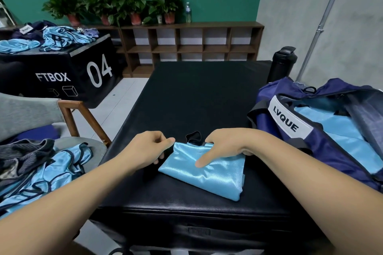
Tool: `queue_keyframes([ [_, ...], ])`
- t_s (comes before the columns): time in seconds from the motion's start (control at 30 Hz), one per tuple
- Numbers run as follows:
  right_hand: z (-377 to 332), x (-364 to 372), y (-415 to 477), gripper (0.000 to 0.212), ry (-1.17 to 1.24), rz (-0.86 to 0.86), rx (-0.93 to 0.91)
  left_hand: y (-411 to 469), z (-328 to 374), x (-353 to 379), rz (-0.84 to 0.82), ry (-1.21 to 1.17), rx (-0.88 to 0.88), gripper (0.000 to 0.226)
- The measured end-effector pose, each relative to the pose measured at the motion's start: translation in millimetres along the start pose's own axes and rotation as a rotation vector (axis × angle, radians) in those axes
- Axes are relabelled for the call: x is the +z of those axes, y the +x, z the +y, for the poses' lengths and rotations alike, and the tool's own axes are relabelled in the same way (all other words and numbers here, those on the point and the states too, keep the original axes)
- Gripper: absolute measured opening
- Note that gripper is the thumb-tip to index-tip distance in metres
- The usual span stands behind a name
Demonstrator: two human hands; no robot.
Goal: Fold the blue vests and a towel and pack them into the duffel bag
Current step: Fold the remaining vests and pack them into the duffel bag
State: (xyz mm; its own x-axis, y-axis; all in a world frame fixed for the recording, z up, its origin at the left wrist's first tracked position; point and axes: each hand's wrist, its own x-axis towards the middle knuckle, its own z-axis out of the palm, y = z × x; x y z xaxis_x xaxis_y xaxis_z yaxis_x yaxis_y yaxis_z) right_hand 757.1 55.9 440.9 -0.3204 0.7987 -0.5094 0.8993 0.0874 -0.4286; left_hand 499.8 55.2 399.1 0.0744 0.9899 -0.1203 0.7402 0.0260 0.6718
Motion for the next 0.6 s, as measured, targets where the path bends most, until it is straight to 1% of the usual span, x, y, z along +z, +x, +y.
queue_keyframes([
  [0.07, -3, 2, -5, 0.057, 0.012, -0.034, -0.030, -1, 1, 0, -0.009, 0.007, 0.004, 0.046],
  [0.23, -5, 6, -19, 0.042, 0.024, -0.024, -0.100, -2, 3, -1, -0.021, 0.032, 0.008, 0.045],
  [0.47, -1, 9, -49, 0.046, -0.016, 0.091, -0.202, -8, 8, -1, -0.069, 0.006, 0.030, 0.045],
  [0.6, 6, -10, -81, 0.048, -0.002, 0.189, -0.250, -17, 29, 1, -0.108, -0.024, 0.085, 0.037],
])
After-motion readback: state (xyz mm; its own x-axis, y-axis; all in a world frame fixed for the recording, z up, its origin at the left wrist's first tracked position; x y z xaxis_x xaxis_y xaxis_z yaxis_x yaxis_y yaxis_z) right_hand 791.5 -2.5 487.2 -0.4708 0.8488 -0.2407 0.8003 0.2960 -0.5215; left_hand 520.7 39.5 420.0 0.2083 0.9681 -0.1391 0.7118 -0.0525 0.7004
